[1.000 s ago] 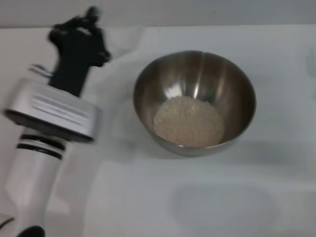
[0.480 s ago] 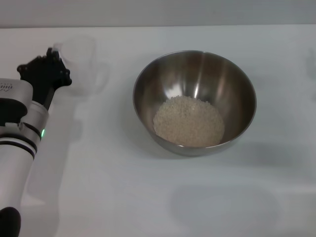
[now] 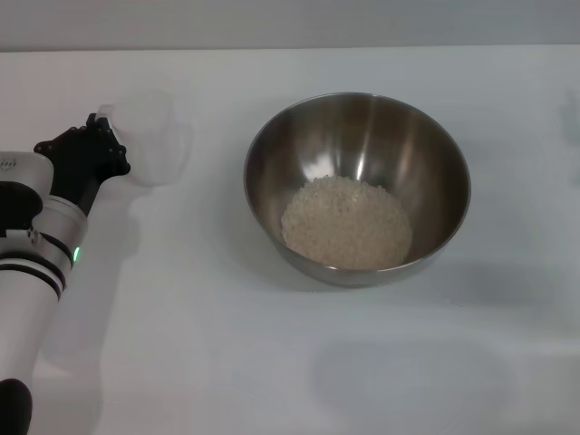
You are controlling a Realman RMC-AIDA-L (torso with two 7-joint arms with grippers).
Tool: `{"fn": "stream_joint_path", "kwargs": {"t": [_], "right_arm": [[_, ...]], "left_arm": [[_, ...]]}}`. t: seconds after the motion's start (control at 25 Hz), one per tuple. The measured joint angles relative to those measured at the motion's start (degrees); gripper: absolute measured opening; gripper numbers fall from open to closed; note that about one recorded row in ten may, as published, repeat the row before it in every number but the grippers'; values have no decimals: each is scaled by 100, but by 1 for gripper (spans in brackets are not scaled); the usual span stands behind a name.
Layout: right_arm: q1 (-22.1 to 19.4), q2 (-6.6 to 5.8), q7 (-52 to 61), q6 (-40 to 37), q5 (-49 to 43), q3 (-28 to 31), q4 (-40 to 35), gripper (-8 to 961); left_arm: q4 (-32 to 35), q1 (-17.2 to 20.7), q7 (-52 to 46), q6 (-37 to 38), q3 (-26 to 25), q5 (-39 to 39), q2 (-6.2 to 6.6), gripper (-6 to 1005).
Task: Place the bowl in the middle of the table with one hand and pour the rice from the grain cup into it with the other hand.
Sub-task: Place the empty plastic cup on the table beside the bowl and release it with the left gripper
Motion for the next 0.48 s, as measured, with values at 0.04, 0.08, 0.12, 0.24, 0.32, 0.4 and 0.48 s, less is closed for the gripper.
{"fn": "stream_joint_path", "kwargs": {"t": [0.04,0.08,0.12,0.24,0.32,0.4,0.48], "right_arm": [[2,0,0,0,0,0,0,477],[3,0,0,0,0,0,0,477],[4,0,0,0,0,0,0,477],[4,0,0,0,0,0,0,477],[3,0,0,0,-1,0,0,477],[0,0,0,0,0,0,0,477],[-1,-1,0,0,0,0,0,478]], "left_arm": [[5,0,-4,-1,14,0,0,84],[1,5,-12,-7,53,22,0,85],[-18,8,-19,-29,133,52,6,85],[-24,8,-32,-46,175,56,12,87],[-24,8,-93,-78,240,57,22,88],[-4,10,-198,-87,258,58,27,107],[-6,42,-282,-92,264,58,42,142]]}}
